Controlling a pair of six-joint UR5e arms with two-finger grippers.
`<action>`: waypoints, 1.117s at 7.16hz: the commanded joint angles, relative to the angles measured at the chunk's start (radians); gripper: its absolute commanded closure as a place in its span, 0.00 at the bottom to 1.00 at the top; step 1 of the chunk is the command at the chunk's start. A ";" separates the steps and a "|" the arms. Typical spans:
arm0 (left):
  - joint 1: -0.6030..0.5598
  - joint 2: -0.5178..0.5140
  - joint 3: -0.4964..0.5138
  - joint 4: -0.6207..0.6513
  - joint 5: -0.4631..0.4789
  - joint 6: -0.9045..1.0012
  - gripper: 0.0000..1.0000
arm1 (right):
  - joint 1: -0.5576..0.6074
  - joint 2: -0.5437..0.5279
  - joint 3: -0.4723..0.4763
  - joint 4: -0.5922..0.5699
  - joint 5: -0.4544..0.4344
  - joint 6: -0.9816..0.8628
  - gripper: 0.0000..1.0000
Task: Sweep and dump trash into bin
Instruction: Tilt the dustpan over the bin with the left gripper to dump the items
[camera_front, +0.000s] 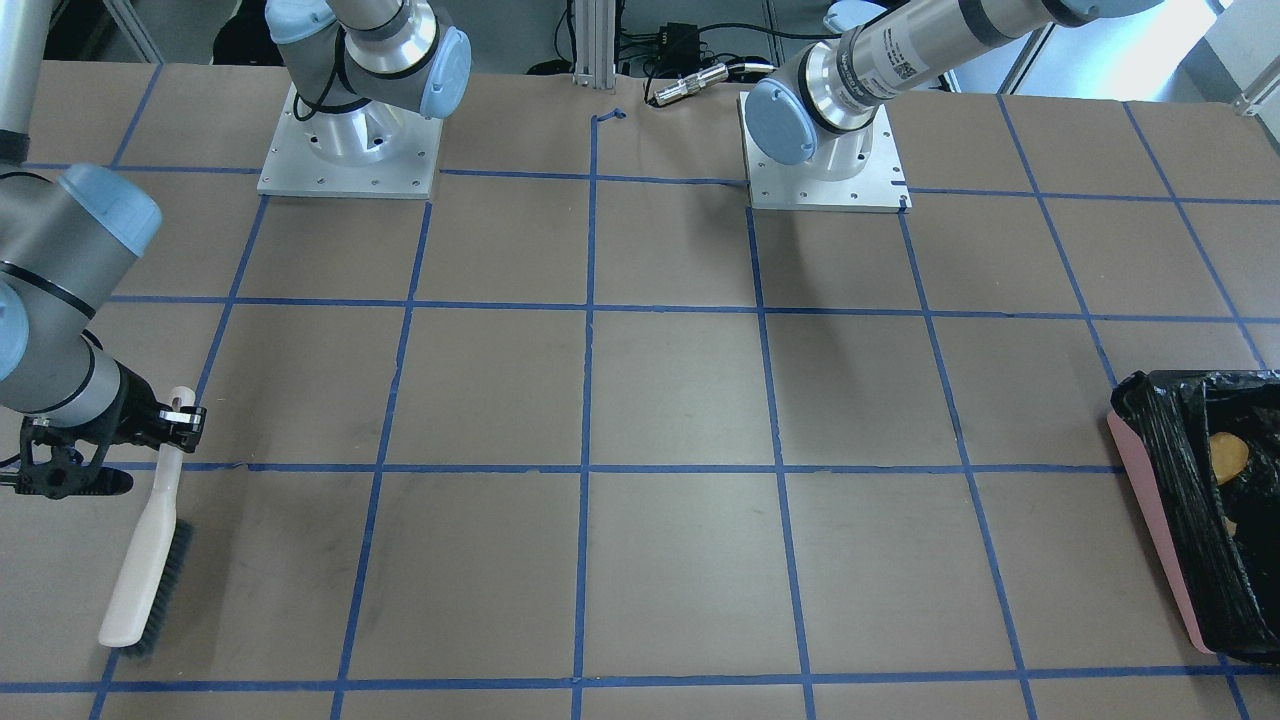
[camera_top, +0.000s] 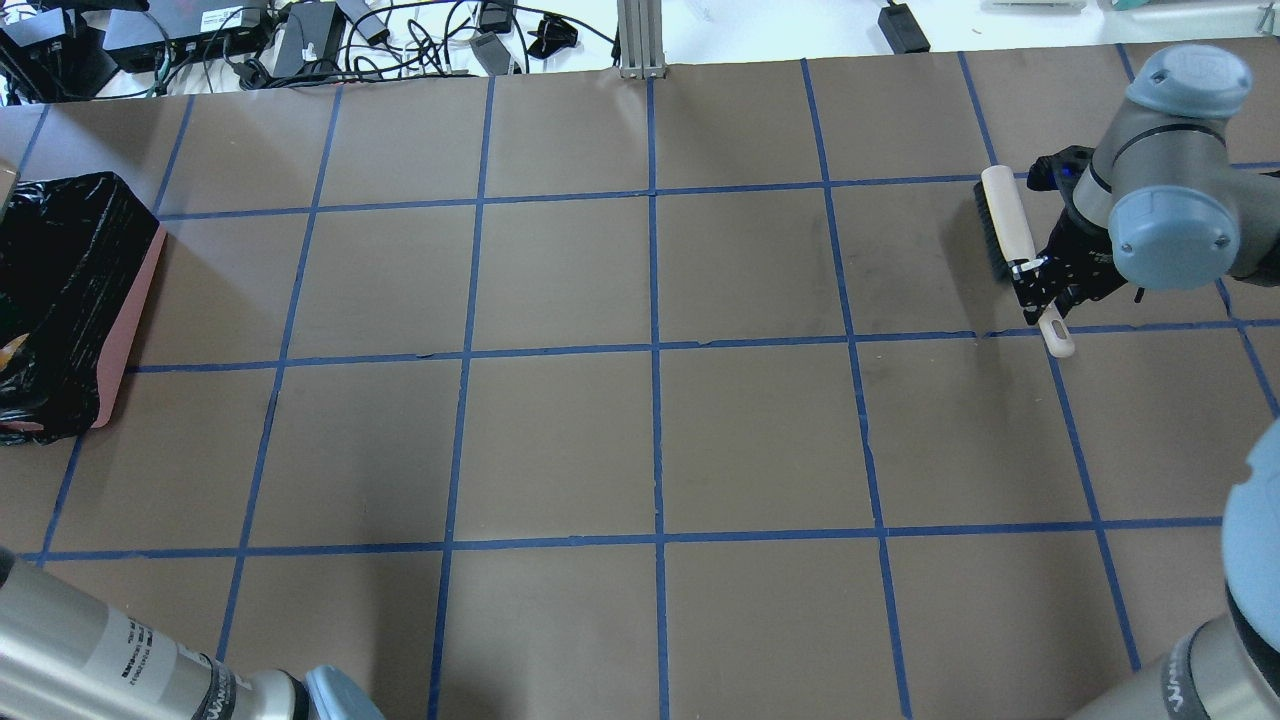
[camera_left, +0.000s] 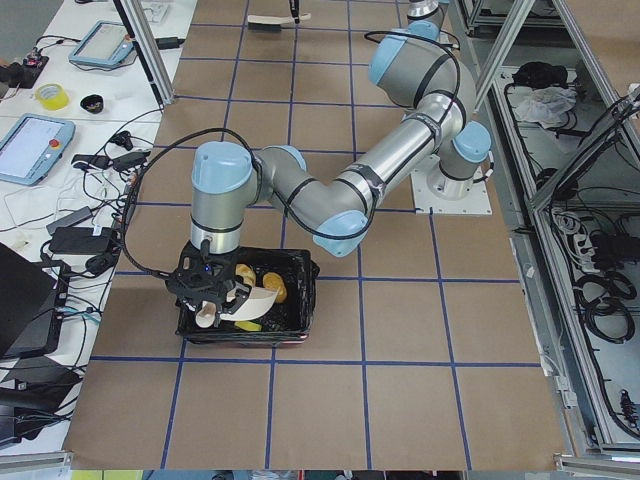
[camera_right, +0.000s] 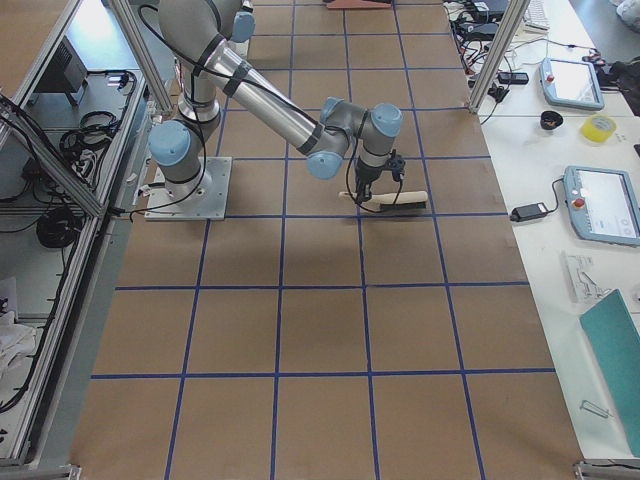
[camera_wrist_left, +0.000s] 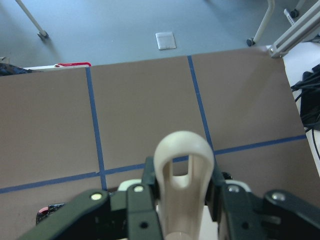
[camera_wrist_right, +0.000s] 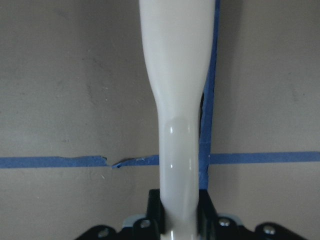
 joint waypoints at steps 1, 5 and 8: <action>-0.037 0.032 0.011 -0.145 0.025 -0.008 1.00 | 0.000 0.000 0.000 -0.004 0.001 0.001 0.72; -0.155 0.133 -0.030 -0.380 -0.002 -0.124 1.00 | 0.000 -0.002 -0.003 -0.007 0.003 0.001 0.28; -0.230 0.165 -0.269 -0.355 -0.082 -0.190 1.00 | 0.000 -0.019 -0.018 -0.057 -0.003 -0.001 0.01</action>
